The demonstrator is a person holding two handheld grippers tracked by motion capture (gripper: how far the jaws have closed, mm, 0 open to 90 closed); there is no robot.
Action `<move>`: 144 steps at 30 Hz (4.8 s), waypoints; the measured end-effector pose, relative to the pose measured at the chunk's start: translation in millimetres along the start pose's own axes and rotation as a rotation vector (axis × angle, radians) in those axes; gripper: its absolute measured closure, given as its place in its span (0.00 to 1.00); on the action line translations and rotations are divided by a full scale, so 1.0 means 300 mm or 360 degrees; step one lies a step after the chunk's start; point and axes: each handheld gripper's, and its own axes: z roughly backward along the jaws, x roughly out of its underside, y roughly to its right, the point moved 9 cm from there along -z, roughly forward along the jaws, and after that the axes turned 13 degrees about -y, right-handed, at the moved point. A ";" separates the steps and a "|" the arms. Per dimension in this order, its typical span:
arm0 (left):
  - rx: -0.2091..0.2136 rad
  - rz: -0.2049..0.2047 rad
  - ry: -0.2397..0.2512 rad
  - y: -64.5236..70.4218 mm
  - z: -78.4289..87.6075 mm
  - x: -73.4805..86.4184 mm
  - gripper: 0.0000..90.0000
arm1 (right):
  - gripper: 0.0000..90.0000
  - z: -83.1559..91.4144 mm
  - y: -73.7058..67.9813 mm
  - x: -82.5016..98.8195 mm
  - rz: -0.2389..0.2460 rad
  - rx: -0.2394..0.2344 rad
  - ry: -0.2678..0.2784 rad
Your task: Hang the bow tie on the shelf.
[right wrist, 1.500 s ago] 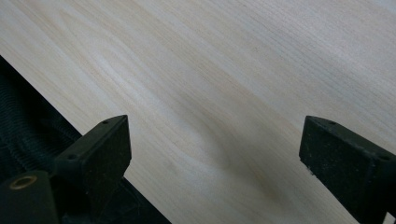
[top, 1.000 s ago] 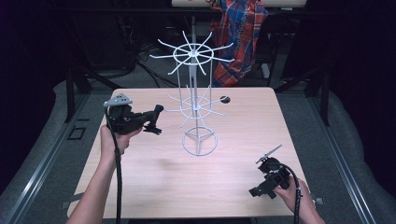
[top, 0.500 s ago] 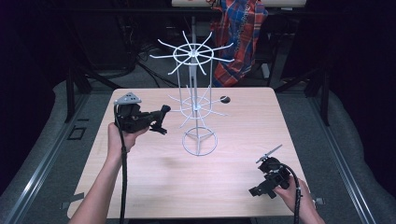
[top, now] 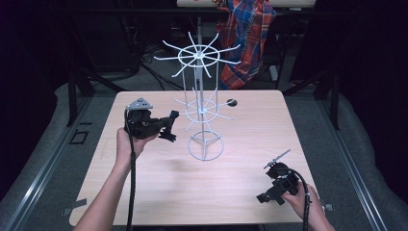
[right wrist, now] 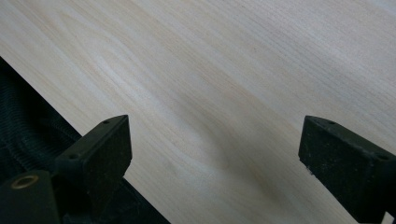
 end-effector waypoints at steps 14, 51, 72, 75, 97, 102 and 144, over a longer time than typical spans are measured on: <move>0.0012 -0.0032 -0.0015 0.019 -0.032 -0.009 1.00 | 0.10 -0.005 0.004 0.005 0.0007 0.0011 -0.0036; -0.0013 -0.0099 -0.0049 0.058 -0.141 0.000 0.96 | 0.10 -0.017 0.001 0.008 0.0003 -0.0023 -0.0043; -0.0053 -0.0135 -0.0118 0.067 -0.111 0.026 0.74 | 0.10 -0.012 0.001 0.007 -0.0004 -0.0025 -0.0018; -0.0075 -0.0128 -0.0130 0.059 -0.102 0.033 0.66 | 0.10 -0.011 0.002 0.009 0.0013 -0.0024 -0.0033; -0.0250 0.0016 -0.0173 -0.026 0.033 0.144 0.24 | 0.09 0.000 0.003 0.014 0.0026 0.0013 -0.0039; -0.0278 0.0015 -0.0213 -0.019 0.056 0.183 0.19 | 0.09 0.000 0.003 0.014 0.0041 0.0011 -0.0047; -0.0294 0.0211 -0.0614 -0.012 0.090 0.636 0.00 | 0.09 -0.012 -0.003 0.012 0.0053 0.0021 -0.0071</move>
